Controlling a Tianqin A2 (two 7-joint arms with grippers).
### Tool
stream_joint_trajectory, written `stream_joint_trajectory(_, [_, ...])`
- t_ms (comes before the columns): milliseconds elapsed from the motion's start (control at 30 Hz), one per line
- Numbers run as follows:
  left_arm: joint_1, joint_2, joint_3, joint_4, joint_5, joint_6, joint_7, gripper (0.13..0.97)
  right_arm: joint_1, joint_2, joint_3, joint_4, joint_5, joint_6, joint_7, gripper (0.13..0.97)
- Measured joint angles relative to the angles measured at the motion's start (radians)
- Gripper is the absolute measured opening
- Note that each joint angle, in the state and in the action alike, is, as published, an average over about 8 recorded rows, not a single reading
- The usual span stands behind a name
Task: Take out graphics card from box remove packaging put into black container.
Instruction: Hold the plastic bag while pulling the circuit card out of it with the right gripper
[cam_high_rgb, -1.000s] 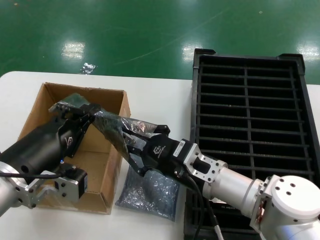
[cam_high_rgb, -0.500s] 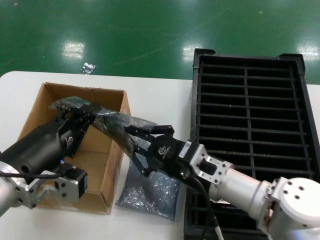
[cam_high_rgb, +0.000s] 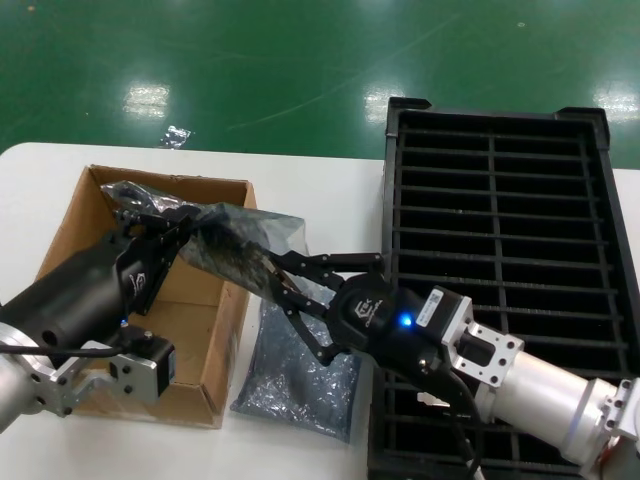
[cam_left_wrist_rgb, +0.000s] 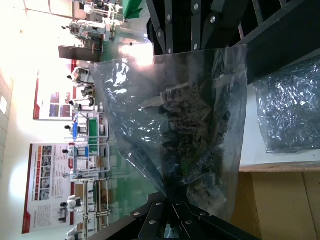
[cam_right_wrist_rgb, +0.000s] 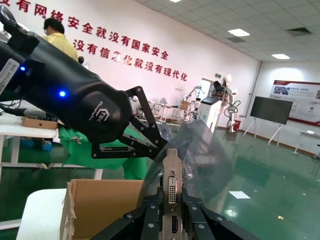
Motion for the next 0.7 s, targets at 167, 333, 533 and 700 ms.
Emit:
stream_joint_trajectory(167, [0.000,0.000,0.000,0.000,0.000,0.000,0.000,0.139,-0.012,0.029,0.001,0.034,0.000,0.001,0.018,0.191])
stream_joint_trajectory(333, [0.000,0.000,0.000,0.000,0.000,0.000,0.000,0.139,-0.032,0.092,0.016,0.096,0.003,-0.005,0.057,0.191])
stream_joint_trajectory(533, [0.000,0.000,0.000,0.000,0.000,0.000,0.000,0.139,-0.088,0.204,0.066,0.210,0.023,-0.009,0.120,0.191])
stream_joint_trajectory(700, [0.000,0.000,0.000,0.000,0.000,0.000,0.000,0.139,-0.167,0.318,0.150,0.318,0.063,-0.013,0.171,0.191])
